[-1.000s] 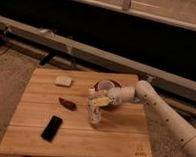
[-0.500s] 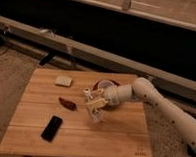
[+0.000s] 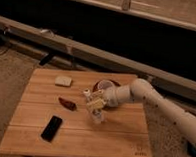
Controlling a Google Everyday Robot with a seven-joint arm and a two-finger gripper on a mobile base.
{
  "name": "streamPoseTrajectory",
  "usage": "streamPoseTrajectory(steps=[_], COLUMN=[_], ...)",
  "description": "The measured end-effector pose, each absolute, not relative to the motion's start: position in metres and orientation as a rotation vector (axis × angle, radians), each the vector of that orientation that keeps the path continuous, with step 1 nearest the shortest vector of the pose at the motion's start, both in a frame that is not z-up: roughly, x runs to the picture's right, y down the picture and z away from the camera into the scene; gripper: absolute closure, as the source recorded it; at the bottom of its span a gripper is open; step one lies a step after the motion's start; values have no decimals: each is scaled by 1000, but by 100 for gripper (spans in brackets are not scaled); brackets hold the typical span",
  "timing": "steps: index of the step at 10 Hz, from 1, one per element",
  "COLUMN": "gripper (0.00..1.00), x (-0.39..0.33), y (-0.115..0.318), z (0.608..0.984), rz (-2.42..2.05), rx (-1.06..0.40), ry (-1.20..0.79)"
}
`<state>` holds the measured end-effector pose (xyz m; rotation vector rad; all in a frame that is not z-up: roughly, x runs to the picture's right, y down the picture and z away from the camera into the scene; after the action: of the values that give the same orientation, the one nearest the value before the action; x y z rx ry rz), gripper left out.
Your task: Stand the bottle upright
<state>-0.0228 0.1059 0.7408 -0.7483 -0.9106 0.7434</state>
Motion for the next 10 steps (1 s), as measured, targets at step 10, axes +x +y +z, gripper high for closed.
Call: streamPoseTrajectory(steps=[10], gripper=[100], x=[-26], y=[108], z=[750], rz=[760], rx=[-782], ry=[-936])
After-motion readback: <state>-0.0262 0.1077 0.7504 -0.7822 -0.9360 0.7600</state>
